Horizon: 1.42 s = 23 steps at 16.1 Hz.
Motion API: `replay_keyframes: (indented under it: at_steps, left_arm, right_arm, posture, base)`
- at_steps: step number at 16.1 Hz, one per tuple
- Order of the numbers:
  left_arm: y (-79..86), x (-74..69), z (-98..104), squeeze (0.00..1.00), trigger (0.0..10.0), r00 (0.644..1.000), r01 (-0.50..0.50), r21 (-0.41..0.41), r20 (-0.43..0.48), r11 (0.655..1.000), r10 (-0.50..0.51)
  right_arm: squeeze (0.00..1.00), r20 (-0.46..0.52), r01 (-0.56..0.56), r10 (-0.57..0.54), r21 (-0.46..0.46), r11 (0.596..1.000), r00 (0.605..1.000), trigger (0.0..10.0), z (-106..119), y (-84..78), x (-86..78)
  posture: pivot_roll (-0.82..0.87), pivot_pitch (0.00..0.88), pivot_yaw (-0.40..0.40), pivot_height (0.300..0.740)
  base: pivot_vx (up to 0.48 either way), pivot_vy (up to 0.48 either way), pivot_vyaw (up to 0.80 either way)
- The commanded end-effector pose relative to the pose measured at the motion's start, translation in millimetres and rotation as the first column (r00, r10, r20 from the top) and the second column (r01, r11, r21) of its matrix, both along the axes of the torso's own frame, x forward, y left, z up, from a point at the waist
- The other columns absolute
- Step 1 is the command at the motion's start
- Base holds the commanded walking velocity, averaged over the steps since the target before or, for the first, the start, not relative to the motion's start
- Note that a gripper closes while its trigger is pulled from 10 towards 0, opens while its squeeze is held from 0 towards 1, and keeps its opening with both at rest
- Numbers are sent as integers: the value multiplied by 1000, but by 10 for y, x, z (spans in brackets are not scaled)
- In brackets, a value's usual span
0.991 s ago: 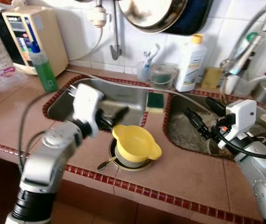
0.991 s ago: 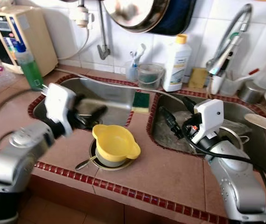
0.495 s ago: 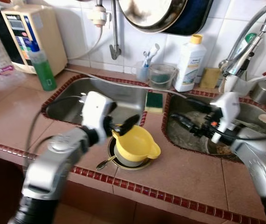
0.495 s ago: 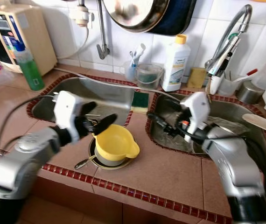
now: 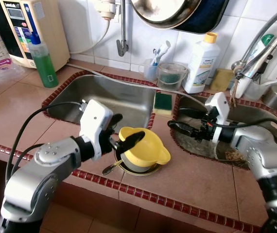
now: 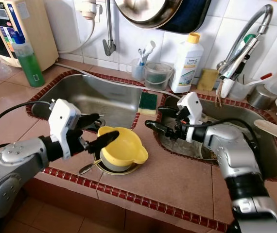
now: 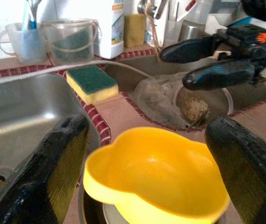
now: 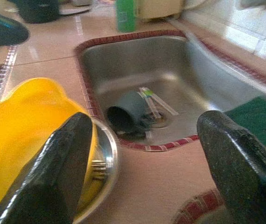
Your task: Kitchen organization
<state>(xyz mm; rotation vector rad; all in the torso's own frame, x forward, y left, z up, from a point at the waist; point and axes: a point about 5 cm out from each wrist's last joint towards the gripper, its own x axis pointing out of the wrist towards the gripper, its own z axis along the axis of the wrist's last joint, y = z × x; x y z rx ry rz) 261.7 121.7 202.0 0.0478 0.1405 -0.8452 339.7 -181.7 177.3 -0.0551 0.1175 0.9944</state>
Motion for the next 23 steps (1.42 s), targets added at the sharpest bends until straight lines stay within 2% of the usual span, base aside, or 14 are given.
replay_keyframes:
  at_steps: [1,8,14,16,17,18,20,23]
  left_arm:
    - [-35,-53,56,0,10000,1000,22,2,17,1000,-22]
    - [-78,-151,188,0,10000,999,2,-13,52,1000,-1]
    - [-84,-233,223,0,10000,998,-37,-35,56,999,39]
    - [-75,-249,249,0,10000,997,-51,-41,56,998,53]
    - [-73,-251,257,0,10000,997,-55,-41,58,998,57]
    - [-75,-258,271,0,10000,996,-58,-43,59,997,61]
    - [-80,-261,283,0,10000,996,-61,-47,59,997,64]
    - [-80,-266,300,0,10000,996,-65,-49,58,997,68]
  right_arm:
    - [0,-31,-57,58,3,998,998,10000,-5,46,14]
    - [0,-145,-231,219,-64,971,965,10000,-214,259,84]
    - [0,-195,-262,244,-72,962,950,10000,-252,372,161]
    - [0,-220,-280,258,-76,957,941,8784,-277,389,175]
    - [0,-219,-284,260,-88,955,940,7647,-284,391,176]
    - [0,-222,-284,260,-82,955,940,2863,-278,400,189]
    - [0,-217,-285,261,-88,955,941,0,-269,399,200]
    - [0,-217,-281,257,-89,955,942,0,-254,379,219]
  posture:
    - [-163,38,-60,740]
    - [-109,43,-105,740]
    - [-68,65,-142,740]
    - [-60,74,-144,740]
    - [-59,75,-144,740]
    - [-56,77,-144,740]
    - [-54,80,-142,740]
    - [-54,81,-140,740]
  base:
    - [0,0,0]
    - [0,0,0]
    - [0,0,0]
    - [0,0,0]
    - [0,0,0]
    - [0,0,0]
    - [0,0,0]
    - [0,0,0]
